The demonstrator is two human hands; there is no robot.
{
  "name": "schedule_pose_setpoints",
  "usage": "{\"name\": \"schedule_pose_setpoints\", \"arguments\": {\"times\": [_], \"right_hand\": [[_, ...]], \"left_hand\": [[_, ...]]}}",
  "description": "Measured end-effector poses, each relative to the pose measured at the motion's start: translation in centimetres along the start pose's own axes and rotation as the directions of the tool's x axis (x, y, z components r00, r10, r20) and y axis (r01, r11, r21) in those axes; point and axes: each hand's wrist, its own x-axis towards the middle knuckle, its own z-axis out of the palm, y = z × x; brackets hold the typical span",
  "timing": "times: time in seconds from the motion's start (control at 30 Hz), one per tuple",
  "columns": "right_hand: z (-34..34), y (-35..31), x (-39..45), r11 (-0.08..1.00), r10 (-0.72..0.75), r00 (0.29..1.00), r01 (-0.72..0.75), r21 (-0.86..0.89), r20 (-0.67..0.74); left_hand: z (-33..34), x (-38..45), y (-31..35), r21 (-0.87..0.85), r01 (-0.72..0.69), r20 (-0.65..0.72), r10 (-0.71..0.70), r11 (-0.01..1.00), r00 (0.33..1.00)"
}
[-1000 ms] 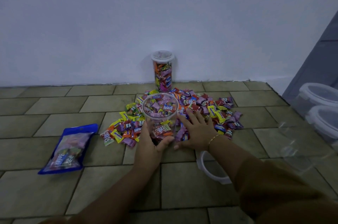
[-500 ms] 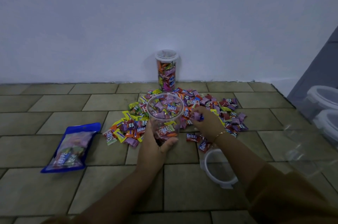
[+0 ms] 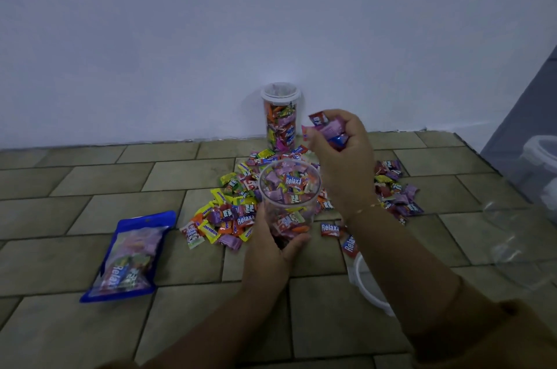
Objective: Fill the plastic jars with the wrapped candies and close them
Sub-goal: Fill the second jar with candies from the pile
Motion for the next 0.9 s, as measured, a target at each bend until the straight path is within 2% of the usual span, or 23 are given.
{"name": "schedule_pose_setpoints", "arguments": {"times": [0.1,0.2,0.33,0.5,0.9], "right_hand": [[1.1,0.4,-1.3,0.985,-0.103,0.993,0.111,-0.134,0.062],[1.4,0.9,-1.8,0.967,-0.153,0.986,0.161,-0.197,0.06],[1.7,0.9,-2.2,0.944,-0.176,0.98,0.195,-0.265,0.093],[1.5,1.0,-2.1,0.936,-0.129,0.98,0.171,-0.308,0.152],[1.8,2.1,-2.9,0.909,-0.225,0.974,0.221,-0.354,0.03]], "left_hand": [[0.1,0.2,-0.2,-0.009,-0.02,0.024,0.02,1.0,1.0],[0.2,0.4,-0.4,0.002,-0.034,0.025,0.034,0.999,0.999],[0.1,0.1,-0.2,-0.049,-0.034,0.016,0.035,0.998,0.999],[0.0,-0.1,0.2,-0.061,-0.047,0.01,0.048,0.997,0.999],[0.0,-0.1,0.1,-0.088,-0.046,0.019,0.048,0.995,0.999]]}}
